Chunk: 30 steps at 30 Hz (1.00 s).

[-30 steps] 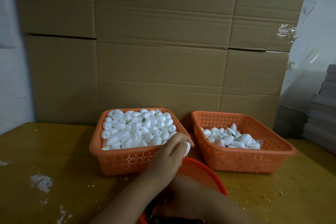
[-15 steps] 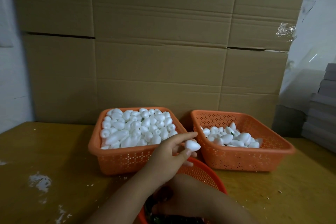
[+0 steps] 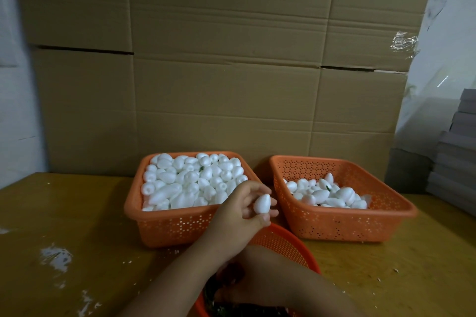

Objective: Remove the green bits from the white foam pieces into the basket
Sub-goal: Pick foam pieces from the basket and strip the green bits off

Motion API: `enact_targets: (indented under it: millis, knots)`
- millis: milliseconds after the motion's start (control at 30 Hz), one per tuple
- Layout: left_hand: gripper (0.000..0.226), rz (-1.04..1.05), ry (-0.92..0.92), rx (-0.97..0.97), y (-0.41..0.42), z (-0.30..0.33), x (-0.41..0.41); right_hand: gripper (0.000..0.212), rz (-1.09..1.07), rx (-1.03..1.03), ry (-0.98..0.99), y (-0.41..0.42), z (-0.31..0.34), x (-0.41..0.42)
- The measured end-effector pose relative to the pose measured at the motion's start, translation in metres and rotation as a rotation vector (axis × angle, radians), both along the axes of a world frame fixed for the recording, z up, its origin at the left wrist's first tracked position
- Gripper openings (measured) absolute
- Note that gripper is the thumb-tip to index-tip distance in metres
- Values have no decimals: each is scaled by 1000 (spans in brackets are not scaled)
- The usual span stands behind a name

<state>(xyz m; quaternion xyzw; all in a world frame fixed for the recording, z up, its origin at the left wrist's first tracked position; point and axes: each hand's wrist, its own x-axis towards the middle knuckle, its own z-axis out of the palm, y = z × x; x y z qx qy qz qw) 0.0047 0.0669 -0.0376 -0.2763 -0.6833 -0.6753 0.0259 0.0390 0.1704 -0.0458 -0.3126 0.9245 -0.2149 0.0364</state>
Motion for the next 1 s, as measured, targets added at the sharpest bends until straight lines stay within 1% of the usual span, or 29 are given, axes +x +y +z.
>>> enact_targets:
  millis: [100,200,267,300,367,467,533,600,767,900,1000]
  knots:
    - [32,1,-9,28,1,-1,0,50,9,-42,16,2,-2,0]
    - [32,27,-12,4,3,1,0,51,1,-24,27,1,-4,0]
    - [26,35,9,-8,3,3,1,47,-14,-36,-16,1,-2,0]
    - [26,47,22,-14,2,3,1,43,-18,-59,-41,2,0,0]
    - [35,100,49,-37,0,4,1,36,-17,-80,-67,2,3,1]
    - [49,215,92,-73,-1,6,1,32,-5,-83,-64,3,5,2]
    - [63,249,47,-51,-1,9,2,29,6,-83,-54,2,5,2]
    - [69,263,-29,-32,-1,11,2,28,7,-79,-37,2,6,3]
    - [55,231,-67,-38,-2,13,5,28,10,-70,-32,2,5,2]
    - [42,192,-20,-12,-2,11,3,25,-15,-74,-80,3,5,2]
    - [21,178,-8,-12,-1,8,1,25,-20,-81,-89,4,4,1]
